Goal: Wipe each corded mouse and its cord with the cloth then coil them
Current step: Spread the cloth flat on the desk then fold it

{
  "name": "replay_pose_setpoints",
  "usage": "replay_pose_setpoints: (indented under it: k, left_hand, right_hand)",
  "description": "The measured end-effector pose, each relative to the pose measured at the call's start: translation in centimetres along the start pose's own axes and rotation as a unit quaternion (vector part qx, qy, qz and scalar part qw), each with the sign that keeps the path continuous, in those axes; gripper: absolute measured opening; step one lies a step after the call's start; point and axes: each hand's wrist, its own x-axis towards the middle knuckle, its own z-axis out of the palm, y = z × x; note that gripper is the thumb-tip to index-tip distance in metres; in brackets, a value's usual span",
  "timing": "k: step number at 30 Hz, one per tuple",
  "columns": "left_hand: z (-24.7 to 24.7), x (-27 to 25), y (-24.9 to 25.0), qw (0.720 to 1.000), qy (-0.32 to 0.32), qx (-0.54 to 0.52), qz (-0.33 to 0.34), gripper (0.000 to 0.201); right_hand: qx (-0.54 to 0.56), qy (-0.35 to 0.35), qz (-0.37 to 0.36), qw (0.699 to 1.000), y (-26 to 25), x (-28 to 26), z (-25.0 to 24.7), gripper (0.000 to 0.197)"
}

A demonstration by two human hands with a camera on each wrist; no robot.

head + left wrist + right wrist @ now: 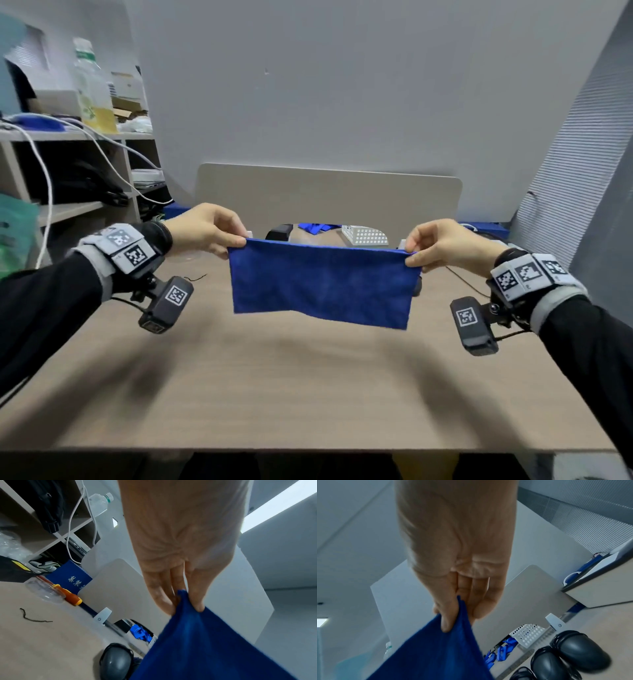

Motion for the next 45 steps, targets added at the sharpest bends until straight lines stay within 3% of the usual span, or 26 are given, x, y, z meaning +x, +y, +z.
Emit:
replay_pose_setpoints:
  k: [3,5,7,9,11,14,17,23,25,29,33,39,45]
  left_hand:
    - [-0.1,0.3,-0.9,0.994,-0.038,-0.067,-0.08,0.007]
    - [1.1,0.5,-3.0,0.985,-0.085,0.019,-0.15,0.009]
    - [3.3,0.7,-5.9,0.958,-0.143,0.121,-0.215,0.012]
    - [5.4,1.0,-8.3,0.945,-0.14,0.156,-0.25,0.02]
    - [6.7,1.6,-9.5,0.95,-0.1,0.125,-0.269,0.018]
    - [7.4,2.0,-9.3,0.953,-0.104,0.103,-0.264,0.018]
    - [8.1,2.2,-8.5,0.936,-0.169,0.198,-0.235,0.021]
    - [9.3,2.4,-8.7,0.913,-0.189,0.277,-0.235,0.029]
    - [9.2,2.2,-8.2,0.921,-0.181,0.246,-0.243,0.027]
    - [8.8,1.7,-6.7,0.955,-0.13,0.061,-0.261,0.023]
    - [9.3,1.4,-3.8,0.951,-0.106,-0.08,-0.28,0.003]
    - [13.0,1.9,1.0,0.969,-0.077,-0.111,-0.205,0.01]
    - [13.1,1.4,2.5,0.98,-0.02,-0.115,-0.162,0.019]
  right_hand:
    - [0.064,-0.03,0.068,0.995,1.4,-0.1,0.6,0.021]
    - [0.008,-0.062,0.146,0.987,3.4,0.5,2.3,0.021]
    - [-0.119,-0.108,0.209,0.965,5.4,1.1,4.6,0.02]
    - [-0.195,-0.114,0.228,0.947,6.9,1.6,6.3,0.018]
    - [-0.218,-0.09,0.222,0.946,7.3,1.8,7.0,0.018]
    - [-0.209,-0.069,0.23,0.948,7.4,2.3,6.8,0.016]
    - [-0.223,-0.058,0.24,0.943,7.6,2.4,6.6,0.013]
    - [-0.238,-0.054,0.254,0.936,8.4,2.1,6.9,0.006]
    - [-0.228,-0.056,0.247,0.94,8.5,2.0,6.8,0.005]
    - [-0.151,-0.051,0.249,0.955,7.6,1.8,6.1,0.005]
    - [-0.005,-0.077,0.233,0.969,4.0,1.8,6.4,0.007]
    - [0.109,-0.071,0.147,0.98,-2.9,2.7,10.1,0.002]
    - [0.126,-0.034,0.136,0.982,-5.1,2.8,11.4,0.002]
